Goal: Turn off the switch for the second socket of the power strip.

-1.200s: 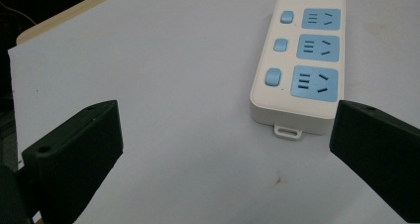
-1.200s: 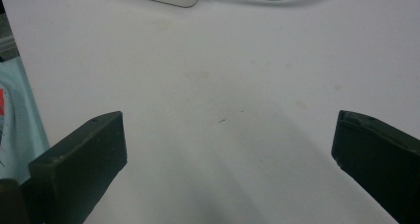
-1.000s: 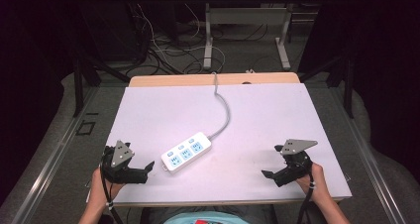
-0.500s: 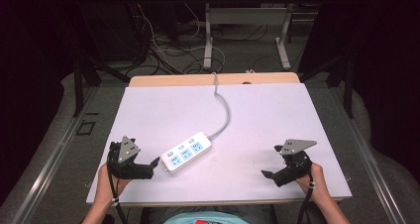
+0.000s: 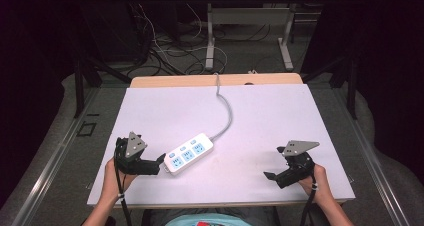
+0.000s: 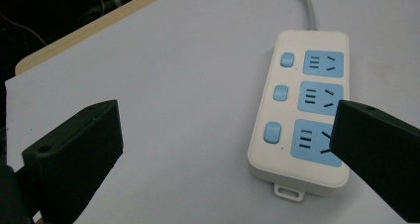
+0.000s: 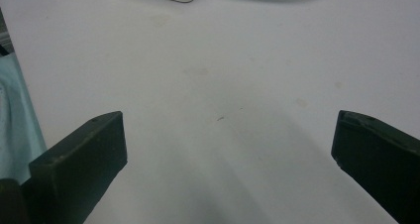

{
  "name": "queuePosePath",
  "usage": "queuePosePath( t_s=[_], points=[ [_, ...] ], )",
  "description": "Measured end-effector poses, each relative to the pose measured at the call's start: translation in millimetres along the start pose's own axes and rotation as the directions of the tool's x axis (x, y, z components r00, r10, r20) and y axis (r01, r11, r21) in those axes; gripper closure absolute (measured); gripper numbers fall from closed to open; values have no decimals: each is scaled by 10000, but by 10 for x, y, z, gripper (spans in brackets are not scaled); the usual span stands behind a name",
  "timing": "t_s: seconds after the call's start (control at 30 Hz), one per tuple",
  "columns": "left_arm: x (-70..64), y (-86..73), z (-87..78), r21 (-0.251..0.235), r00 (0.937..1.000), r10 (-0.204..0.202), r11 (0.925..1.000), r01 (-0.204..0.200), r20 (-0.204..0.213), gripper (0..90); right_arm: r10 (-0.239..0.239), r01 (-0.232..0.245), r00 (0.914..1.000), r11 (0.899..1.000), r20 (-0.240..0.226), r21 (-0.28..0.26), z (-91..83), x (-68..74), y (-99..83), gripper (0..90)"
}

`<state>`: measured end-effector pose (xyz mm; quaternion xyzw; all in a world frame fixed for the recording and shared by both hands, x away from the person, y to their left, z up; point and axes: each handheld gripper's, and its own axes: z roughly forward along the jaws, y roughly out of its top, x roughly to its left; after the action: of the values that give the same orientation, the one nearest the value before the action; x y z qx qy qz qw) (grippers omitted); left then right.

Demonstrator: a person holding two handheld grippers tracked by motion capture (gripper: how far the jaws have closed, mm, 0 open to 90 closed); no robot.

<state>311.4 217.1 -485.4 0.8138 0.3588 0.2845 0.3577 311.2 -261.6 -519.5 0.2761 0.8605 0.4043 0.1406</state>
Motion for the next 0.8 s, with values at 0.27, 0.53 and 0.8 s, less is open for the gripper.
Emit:
queuePosePath(
  t_s=[0.27,0.53,0.8],
  points=[
    [10,70,49,-35,9999,-40,10000,40,138,0,18,-18,10000,10000,38,1,1,3,-1,2],
    [8,131,121,23,9996,63,10000,-63,276,0,-107,108,9999,9999,-124,75,-4,-13,3,2],
    [30,189,190,47,9995,144,9999,-145,276,0,-32,33,10000,10000,-34,43,2,-8,0,2]
  ],
)
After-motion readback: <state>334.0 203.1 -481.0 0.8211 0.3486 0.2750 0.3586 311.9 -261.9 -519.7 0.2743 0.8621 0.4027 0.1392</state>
